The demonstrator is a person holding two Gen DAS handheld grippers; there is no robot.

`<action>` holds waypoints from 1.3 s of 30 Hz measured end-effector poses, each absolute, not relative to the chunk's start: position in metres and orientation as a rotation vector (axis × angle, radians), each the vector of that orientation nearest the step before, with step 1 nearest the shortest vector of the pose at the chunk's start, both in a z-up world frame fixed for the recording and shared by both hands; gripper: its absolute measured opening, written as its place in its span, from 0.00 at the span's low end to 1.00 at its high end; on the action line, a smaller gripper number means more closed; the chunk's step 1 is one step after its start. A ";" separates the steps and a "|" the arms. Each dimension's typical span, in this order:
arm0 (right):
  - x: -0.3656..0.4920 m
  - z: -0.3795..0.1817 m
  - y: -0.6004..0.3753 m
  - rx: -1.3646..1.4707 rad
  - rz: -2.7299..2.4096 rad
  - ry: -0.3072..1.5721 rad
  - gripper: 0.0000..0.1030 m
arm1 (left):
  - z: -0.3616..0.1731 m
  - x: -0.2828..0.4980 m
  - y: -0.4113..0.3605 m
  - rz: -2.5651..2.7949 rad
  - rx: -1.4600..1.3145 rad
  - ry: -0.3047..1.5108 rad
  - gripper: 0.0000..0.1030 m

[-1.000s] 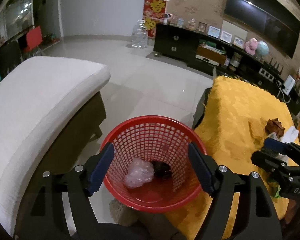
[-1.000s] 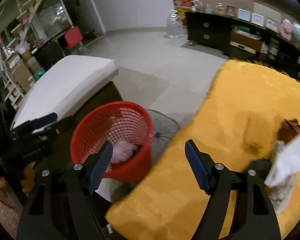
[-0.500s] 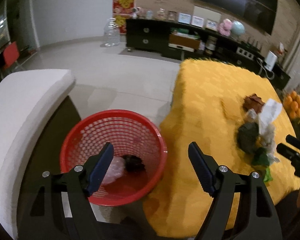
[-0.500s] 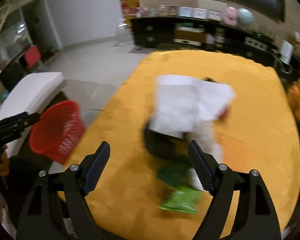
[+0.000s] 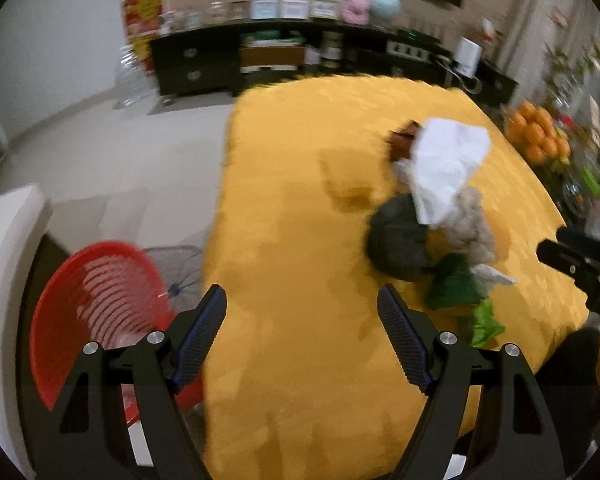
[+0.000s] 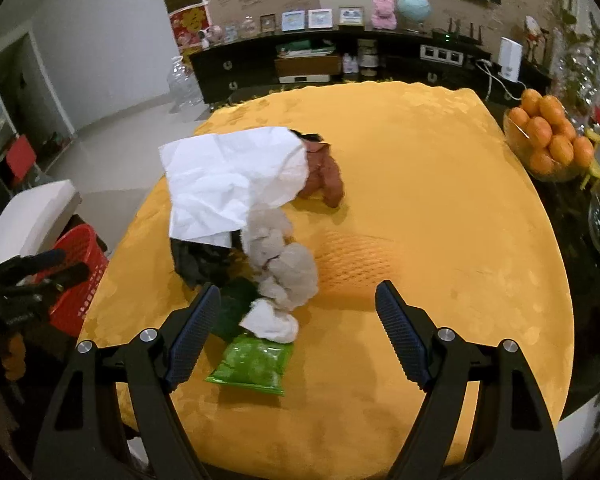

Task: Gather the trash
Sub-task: 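Grasp the black plastic bag with the left gripper and lift it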

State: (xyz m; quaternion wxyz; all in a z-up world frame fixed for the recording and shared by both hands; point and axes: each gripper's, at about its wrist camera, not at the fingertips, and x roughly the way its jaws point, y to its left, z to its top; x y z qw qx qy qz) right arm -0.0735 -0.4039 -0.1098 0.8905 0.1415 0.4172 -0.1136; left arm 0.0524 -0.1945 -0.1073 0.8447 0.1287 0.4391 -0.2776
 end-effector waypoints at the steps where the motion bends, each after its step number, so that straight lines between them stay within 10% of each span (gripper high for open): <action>1: -0.074 -0.109 -0.407 0.298 -0.239 0.866 0.75 | -0.111 0.051 -0.205 -0.614 0.296 0.925 0.73; 23: -0.079 -0.133 -0.440 0.368 -0.294 0.905 0.75 | -0.161 0.090 -0.280 -0.815 0.296 0.976 0.72; 27: -0.076 -0.135 -0.439 0.368 -0.290 0.912 0.75 | -0.165 0.093 -0.282 -0.837 0.281 0.994 0.44; 39: -0.074 -0.129 -0.430 0.351 -0.272 0.909 0.75 | -0.147 0.074 -0.241 -0.817 0.248 0.961 0.39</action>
